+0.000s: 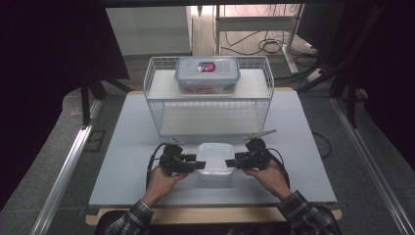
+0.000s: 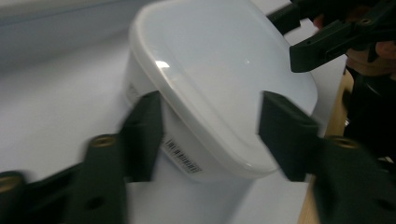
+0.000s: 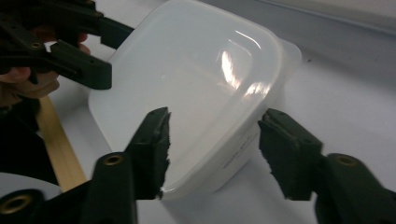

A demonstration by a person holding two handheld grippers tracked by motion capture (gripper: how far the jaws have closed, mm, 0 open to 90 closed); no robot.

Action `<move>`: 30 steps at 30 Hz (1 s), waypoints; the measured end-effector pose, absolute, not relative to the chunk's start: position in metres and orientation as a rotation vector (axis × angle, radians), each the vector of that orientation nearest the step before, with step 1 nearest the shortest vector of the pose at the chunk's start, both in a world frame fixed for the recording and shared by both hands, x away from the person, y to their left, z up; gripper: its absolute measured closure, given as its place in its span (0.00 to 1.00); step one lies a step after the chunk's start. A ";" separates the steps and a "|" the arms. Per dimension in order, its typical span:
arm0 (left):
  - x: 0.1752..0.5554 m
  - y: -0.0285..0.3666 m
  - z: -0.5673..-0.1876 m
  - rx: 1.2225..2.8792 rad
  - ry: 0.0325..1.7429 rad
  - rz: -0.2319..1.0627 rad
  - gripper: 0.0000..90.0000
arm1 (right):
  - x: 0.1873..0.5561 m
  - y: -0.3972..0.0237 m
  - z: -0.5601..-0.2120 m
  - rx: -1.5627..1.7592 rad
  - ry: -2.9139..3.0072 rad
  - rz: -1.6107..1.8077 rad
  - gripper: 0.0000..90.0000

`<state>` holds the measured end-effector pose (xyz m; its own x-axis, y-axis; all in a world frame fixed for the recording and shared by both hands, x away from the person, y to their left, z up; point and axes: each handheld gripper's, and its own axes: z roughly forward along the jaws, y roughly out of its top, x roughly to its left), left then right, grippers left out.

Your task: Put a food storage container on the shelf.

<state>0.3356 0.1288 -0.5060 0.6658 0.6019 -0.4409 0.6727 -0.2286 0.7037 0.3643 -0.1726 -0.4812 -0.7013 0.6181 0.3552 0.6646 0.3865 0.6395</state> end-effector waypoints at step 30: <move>0.326 0.138 -0.490 1.765 1.100 0.042 0.87 | 0.354 -0.182 -0.468 -1.284 -2.478 -1.560 0.88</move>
